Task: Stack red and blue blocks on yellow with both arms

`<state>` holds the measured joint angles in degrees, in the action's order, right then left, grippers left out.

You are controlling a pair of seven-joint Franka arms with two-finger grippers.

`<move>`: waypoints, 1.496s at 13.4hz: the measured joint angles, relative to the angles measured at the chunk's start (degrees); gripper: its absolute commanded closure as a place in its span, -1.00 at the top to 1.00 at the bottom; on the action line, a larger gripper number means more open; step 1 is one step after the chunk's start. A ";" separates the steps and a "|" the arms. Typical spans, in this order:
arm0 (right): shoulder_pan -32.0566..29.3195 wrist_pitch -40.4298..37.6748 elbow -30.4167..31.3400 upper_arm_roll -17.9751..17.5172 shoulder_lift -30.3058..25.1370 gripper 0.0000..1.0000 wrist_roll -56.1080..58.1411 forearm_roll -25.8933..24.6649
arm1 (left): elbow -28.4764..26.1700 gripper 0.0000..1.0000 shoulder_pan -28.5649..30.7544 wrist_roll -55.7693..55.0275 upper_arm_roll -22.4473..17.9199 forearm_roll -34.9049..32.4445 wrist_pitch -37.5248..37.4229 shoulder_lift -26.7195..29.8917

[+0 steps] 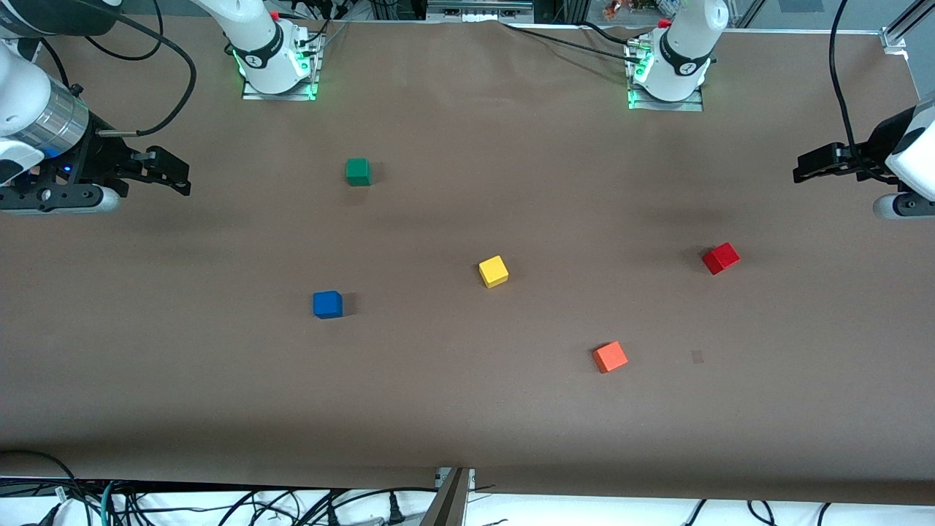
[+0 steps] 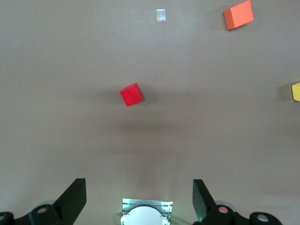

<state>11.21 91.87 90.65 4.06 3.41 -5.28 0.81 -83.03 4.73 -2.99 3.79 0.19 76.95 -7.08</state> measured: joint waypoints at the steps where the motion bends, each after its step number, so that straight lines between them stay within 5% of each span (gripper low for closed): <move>1: 0.00 0.01 0.00 0.00 0.00 1.00 0.00 0.00 | 0.02 1.00 0.11 0.00 -0.02 0.00 0.01 -0.15; 6: 0.00 0.02 -0.02 -0.01 -0.01 1.00 0.00 0.00 | -0.11 1.00 0.89 0.00 -0.02 0.00 0.18 -1.25; 12: 0.00 0.02 -0.03 0.02 -0.01 0.99 0.00 0.00 | -2.63 1.00 2.95 0.00 -0.10 -0.02 7.97 -10.34; 20: -0.01 0.04 -0.04 0.03 -0.01 1.00 0.00 0.00 | -25.15 1.00 5.67 -0.56 0.06 -0.03 36.14 -12.08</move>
<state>11.20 91.92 90.61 4.09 3.41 -5.28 0.81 -108.18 10.40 -3.55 3.85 0.16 113.09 -19.16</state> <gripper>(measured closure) 0.000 0.000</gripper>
